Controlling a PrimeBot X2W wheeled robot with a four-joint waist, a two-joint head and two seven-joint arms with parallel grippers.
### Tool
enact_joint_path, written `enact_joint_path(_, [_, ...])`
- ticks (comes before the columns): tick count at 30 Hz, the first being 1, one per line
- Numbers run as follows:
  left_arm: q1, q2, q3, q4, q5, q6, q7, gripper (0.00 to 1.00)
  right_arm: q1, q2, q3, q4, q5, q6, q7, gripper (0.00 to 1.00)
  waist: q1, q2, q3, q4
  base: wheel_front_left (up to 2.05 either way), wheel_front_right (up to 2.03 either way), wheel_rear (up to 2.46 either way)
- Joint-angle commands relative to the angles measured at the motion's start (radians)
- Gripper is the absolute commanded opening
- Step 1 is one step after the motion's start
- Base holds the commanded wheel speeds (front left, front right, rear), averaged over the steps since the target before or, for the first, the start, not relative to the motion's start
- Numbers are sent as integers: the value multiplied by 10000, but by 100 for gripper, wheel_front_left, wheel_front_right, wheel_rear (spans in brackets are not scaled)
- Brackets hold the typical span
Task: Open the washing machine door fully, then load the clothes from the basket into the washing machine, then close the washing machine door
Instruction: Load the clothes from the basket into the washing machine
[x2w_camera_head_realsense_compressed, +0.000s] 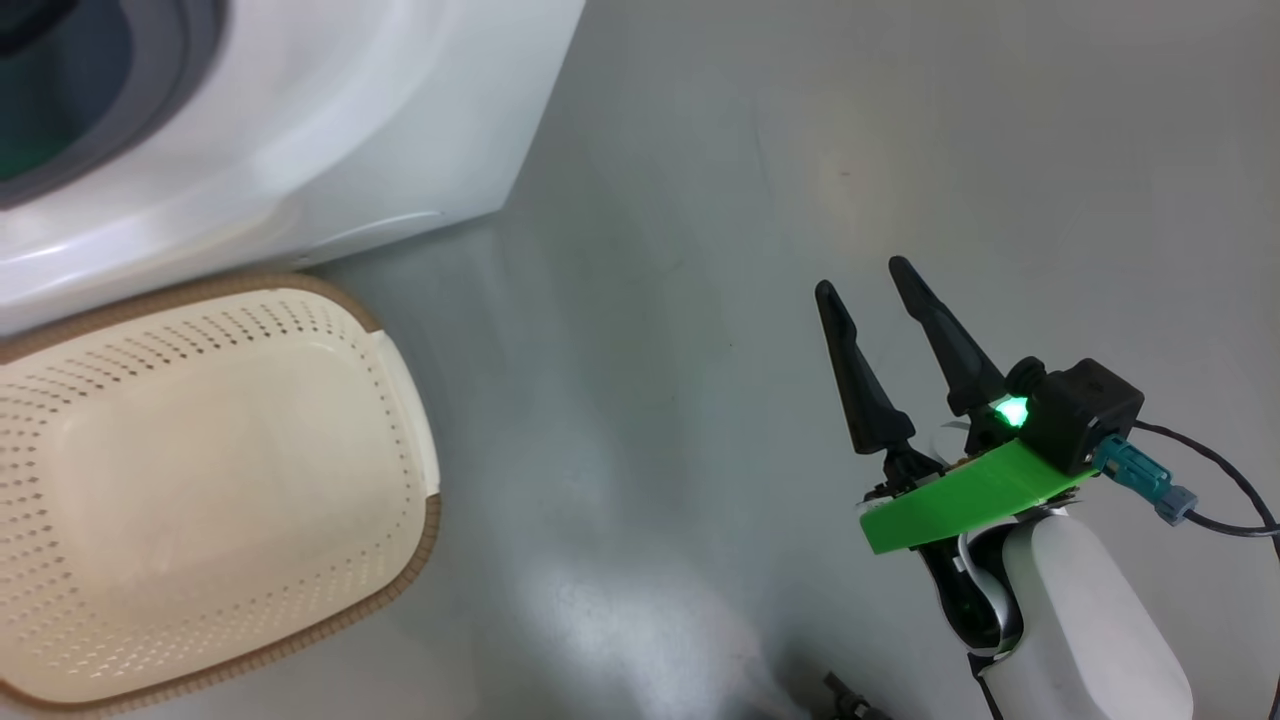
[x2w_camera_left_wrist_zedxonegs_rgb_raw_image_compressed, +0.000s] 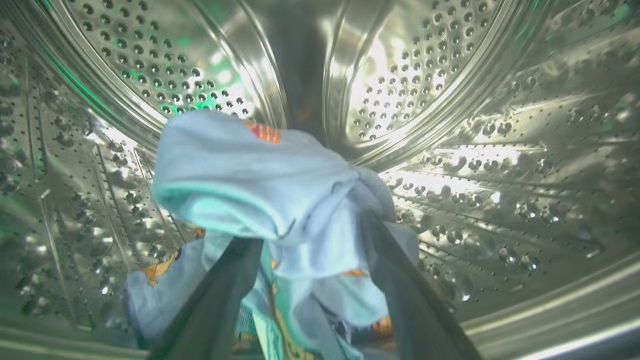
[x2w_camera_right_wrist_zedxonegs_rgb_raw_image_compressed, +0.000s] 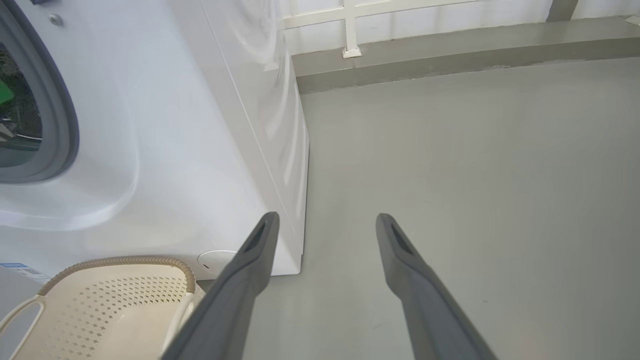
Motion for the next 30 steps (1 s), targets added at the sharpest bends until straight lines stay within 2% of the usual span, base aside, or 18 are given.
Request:
enact_joint_path(1, [-179,339,33,-5,-10,-13,-17,100,107,18,205,-149,0,16,-118,100,0,0,-140,118,0,0,0])
enact_joint_path(12, [512,27,-394,377,-462,-26,-22,100,121,18,179,21,-84,16,-118,100,0,0,-942,515,0,0,0])
enact_joint_path(19, [1565,-93,-484,-263,-744,-27,-23,100,204,18,116,188,-160,16,-118,100,0,0,-1626,825,0,0,0])
enact_joint_path(30, [3762,-523,-286,-1781,-620,-28,-24,100,504,18,-148,565,-476,16,-118,100,0,0,-3033,1487,0,0,0])
